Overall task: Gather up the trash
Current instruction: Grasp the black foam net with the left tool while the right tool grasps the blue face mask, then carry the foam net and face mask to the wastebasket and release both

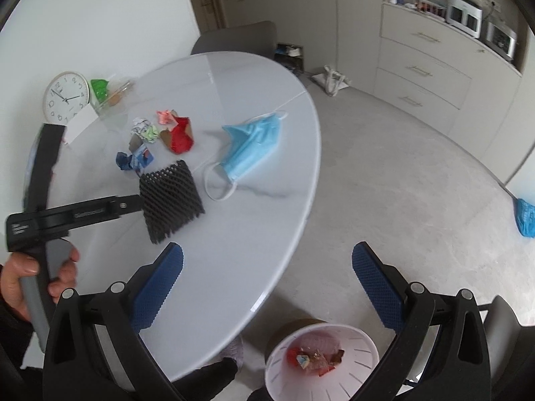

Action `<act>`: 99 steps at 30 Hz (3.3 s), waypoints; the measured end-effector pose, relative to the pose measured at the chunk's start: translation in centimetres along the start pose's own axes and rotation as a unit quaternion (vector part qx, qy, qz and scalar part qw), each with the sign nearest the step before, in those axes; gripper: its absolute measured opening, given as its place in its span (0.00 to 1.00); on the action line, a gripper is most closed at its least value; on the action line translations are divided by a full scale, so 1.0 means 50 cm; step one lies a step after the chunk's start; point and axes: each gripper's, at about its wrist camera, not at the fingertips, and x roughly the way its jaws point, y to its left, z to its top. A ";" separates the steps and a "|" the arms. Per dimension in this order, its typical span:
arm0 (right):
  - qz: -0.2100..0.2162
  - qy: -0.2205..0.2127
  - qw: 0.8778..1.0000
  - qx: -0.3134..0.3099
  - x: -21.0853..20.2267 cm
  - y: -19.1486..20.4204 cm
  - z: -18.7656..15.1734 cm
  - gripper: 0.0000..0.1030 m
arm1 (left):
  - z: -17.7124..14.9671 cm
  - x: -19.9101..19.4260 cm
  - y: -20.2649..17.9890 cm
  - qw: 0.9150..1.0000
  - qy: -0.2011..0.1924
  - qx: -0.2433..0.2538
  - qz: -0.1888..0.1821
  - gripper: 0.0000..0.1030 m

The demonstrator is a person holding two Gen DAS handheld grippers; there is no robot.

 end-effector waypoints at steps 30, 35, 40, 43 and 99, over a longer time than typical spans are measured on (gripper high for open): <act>0.029 0.059 0.998 0.007 0.263 -0.015 0.198 0.97 | 0.060 0.125 0.041 0.991 0.071 -0.111 -0.018 0.16; 0.028 0.078 0.996 0.027 0.343 -0.014 0.245 0.91 | 0.061 0.096 0.045 0.996 0.049 -0.080 -0.013 0.15; 0.046 0.116 0.991 0.053 0.405 -0.009 0.262 0.53 | 0.064 0.065 0.043 0.998 0.029 -0.052 -0.011 0.15; 0.065 0.112 0.990 0.051 0.398 0.002 0.258 0.25 | 0.060 0.036 0.047 0.999 0.015 -0.027 -0.007 0.15; -0.115 0.175 0.957 0.198 -0.001 -0.336 -0.522 0.94 | -0.360 -0.063 -0.366 0.913 0.100 0.382 -0.100 0.15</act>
